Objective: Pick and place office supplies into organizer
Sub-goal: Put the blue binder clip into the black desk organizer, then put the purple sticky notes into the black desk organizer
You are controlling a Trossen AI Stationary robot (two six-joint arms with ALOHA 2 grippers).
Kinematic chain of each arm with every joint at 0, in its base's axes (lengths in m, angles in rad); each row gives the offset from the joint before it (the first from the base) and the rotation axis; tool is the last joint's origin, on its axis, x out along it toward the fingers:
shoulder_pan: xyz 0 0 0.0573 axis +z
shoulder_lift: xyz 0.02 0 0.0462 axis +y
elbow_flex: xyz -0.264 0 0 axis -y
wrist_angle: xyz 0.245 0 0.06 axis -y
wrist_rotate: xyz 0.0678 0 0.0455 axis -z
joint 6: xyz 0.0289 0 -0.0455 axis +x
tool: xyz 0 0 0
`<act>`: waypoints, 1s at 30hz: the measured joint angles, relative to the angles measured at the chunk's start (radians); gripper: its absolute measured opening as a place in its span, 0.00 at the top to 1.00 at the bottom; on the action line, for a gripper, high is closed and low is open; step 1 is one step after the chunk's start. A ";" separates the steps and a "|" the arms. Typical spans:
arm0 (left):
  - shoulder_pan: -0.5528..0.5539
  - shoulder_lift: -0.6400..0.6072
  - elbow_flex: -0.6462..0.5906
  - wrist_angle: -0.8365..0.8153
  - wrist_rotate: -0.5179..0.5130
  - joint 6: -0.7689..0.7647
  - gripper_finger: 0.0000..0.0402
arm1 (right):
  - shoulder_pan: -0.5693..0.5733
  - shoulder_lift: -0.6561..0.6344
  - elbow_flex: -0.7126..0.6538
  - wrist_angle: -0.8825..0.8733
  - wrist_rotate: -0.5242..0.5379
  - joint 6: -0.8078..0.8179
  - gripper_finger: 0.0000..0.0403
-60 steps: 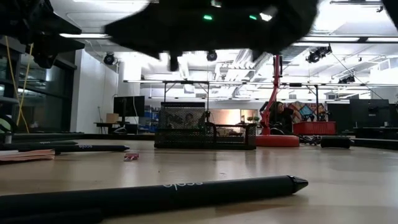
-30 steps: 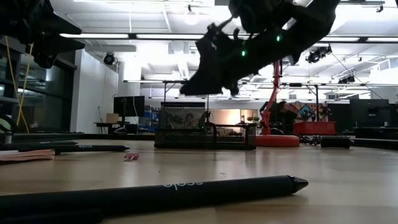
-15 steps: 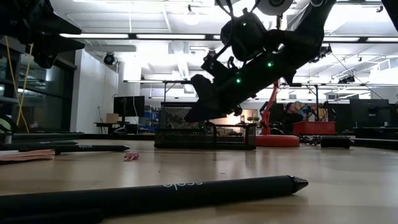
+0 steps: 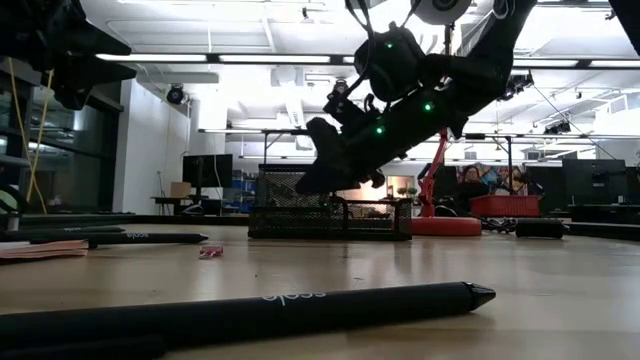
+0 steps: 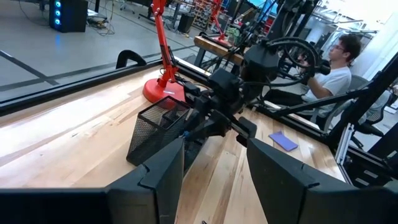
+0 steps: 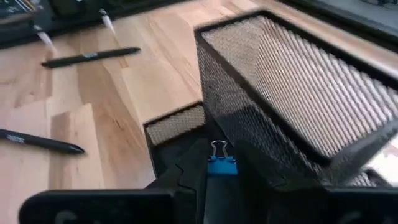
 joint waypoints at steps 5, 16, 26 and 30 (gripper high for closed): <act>0.000 0.000 0.000 0.000 0.000 0.000 0.58 | 0.001 0.000 0.000 0.022 -0.010 -0.017 0.78; 0.000 0.000 0.000 0.000 0.000 0.000 0.58 | 0.015 0.000 0.000 0.041 -0.031 0.003 0.65; 0.000 0.000 0.000 0.000 0.000 0.000 0.58 | 0.161 0.000 0.000 0.096 -0.070 -0.118 0.66; 0.000 0.000 0.000 0.000 0.000 0.000 0.58 | 0.204 0.000 0.000 0.092 -0.078 -0.097 0.66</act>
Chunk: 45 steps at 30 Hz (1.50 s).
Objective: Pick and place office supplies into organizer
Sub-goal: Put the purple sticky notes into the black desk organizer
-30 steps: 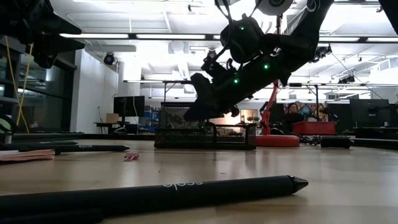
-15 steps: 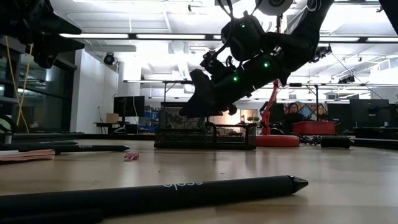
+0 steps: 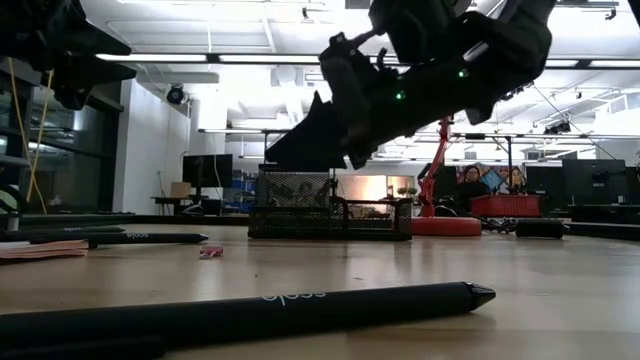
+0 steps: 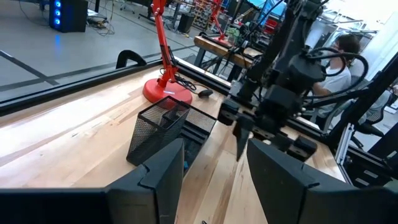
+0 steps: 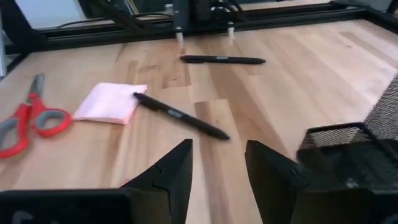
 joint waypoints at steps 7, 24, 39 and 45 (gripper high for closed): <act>0.000 0.000 0.000 0.000 0.000 0.000 0.58 | 0.116 0.000 0.000 -0.102 0.195 0.002 0.67; 0.000 0.000 0.000 0.000 0.000 0.000 0.58 | 0.473 -0.098 0.000 -0.616 0.374 0.559 0.40; 0.000 0.000 0.000 0.000 0.000 0.000 0.58 | 0.757 -0.297 0.000 -1.315 0.422 1.303 0.25; 0.000 0.000 0.000 0.000 0.000 0.000 0.58 | 0.986 -0.301 0.000 -1.314 0.867 1.310 0.25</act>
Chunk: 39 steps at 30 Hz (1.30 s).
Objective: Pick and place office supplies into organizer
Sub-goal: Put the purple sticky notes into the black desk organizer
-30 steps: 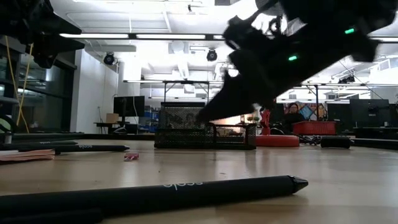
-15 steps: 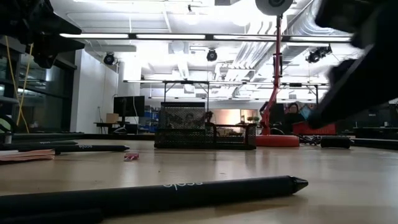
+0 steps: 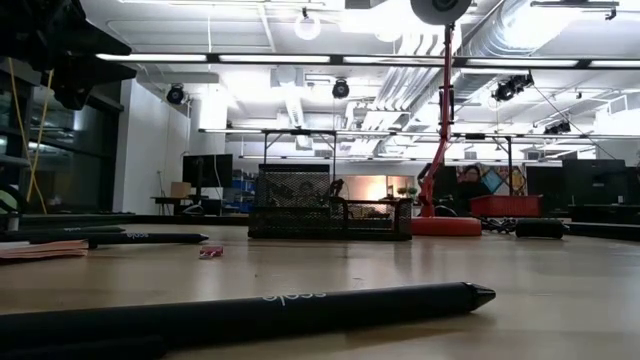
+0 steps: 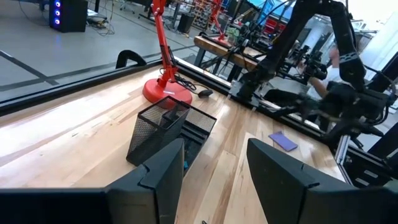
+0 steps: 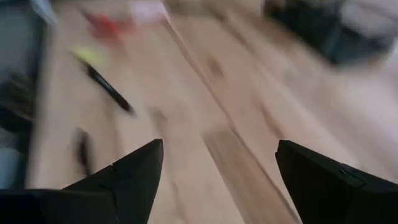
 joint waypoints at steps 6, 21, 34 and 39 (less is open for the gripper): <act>0.000 0.000 0.000 0.000 0.000 0.000 0.58 | 0.127 -0.004 -0.014 -0.073 0.250 0.101 0.25; 0.000 0.000 0.000 0.000 0.000 0.000 0.58 | 0.118 -0.003 -0.193 -0.054 0.021 0.410 0.25; 0.000 0.000 0.000 0.000 0.000 0.000 0.58 | 0.121 -0.003 -0.193 -0.029 -0.048 0.378 0.02; 0.000 0.000 0.000 0.000 0.000 0.000 0.58 | 0.121 -0.002 -0.193 0.031 -0.067 0.370 0.07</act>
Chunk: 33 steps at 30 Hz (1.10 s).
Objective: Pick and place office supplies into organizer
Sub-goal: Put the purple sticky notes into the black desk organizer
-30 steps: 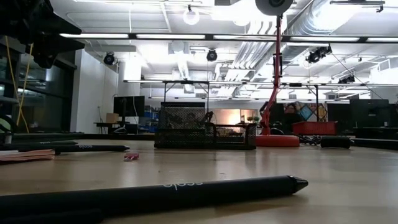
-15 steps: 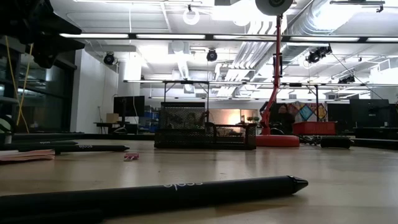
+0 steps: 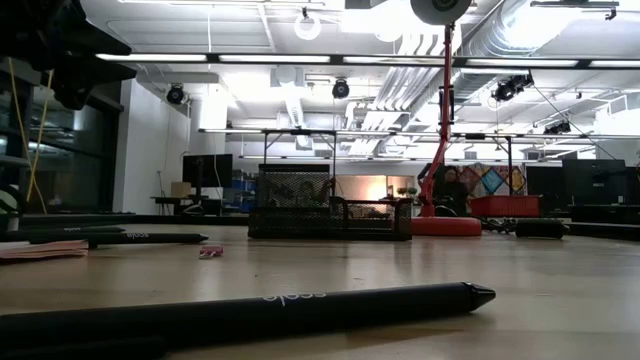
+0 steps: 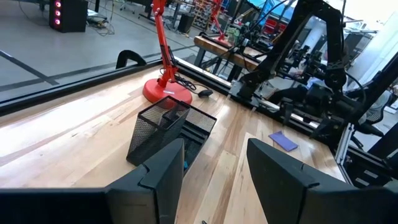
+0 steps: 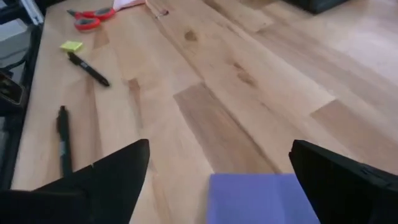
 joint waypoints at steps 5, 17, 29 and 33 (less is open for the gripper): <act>0.000 0.000 0.000 0.000 0.000 0.000 0.58 | -0.014 0.000 0.000 0.092 0.025 -0.041 0.08; 0.000 0.000 0.000 0.000 0.000 0.000 0.58 | -0.129 0.000 0.000 0.096 -0.247 -0.096 0.07; 0.000 0.000 0.000 0.000 0.000 0.000 0.58 | -0.167 0.000 0.000 0.074 -0.316 -0.273 0.07; 0.000 0.000 0.000 0.000 0.000 0.000 0.58 | -0.167 0.000 0.000 0.035 -0.359 -0.241 0.07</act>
